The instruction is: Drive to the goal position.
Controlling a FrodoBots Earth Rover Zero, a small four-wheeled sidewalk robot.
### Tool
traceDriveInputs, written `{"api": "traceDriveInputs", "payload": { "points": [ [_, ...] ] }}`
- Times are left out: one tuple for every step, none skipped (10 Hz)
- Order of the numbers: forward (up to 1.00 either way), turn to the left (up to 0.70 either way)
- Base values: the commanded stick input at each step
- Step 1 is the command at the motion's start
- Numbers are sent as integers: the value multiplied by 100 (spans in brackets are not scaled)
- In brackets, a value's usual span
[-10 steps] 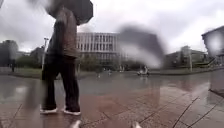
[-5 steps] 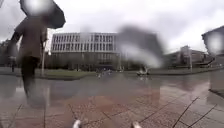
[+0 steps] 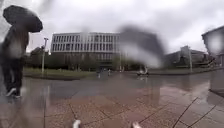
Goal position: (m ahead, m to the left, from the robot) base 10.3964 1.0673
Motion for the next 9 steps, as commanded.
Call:
{"api": "traceDriveInputs", "payload": {
  "points": [
    [6,0],
    [6,0],
    [6,0],
    [6,0],
    [6,0],
    [6,0],
    [6,0],
    [6,0],
    [6,0]
  ]
}}
